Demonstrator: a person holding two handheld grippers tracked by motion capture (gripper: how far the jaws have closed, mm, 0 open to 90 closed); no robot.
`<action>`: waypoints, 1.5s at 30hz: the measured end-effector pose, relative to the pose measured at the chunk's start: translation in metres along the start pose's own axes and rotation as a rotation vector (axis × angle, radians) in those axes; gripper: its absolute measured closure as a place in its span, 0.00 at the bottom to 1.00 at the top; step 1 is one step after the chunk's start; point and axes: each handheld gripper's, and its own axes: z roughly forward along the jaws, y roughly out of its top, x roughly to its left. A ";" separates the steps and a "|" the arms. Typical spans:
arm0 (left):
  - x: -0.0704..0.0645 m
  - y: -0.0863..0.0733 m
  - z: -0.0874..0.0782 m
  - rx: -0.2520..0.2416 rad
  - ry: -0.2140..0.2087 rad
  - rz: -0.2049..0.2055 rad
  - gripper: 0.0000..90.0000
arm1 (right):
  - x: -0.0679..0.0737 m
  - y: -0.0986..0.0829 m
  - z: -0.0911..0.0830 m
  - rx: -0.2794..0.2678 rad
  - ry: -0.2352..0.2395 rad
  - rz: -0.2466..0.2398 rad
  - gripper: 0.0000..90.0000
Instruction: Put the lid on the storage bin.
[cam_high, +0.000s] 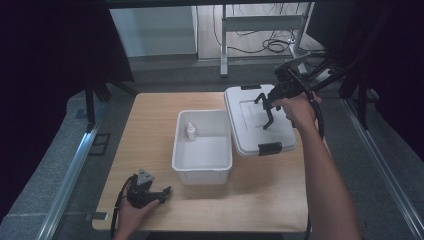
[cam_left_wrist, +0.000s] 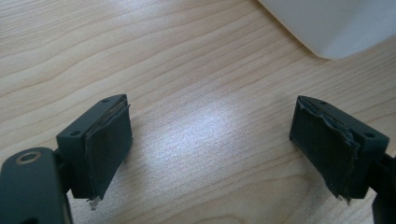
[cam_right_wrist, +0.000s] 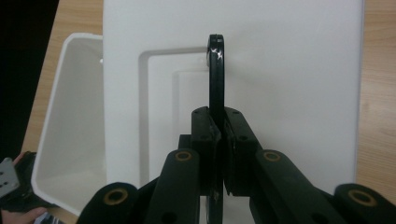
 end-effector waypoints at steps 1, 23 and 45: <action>0.000 0.000 0.000 0.000 0.000 0.000 0.14 | 0.003 0.000 0.002 0.006 0.005 -0.007 0.94; 0.000 0.000 0.000 -0.003 0.000 -0.001 0.14 | 0.058 0.002 0.019 0.027 0.044 0.005 0.94; 0.000 0.000 0.000 -0.003 -0.008 0.009 0.14 | 0.117 -0.012 0.055 0.078 0.057 0.054 0.94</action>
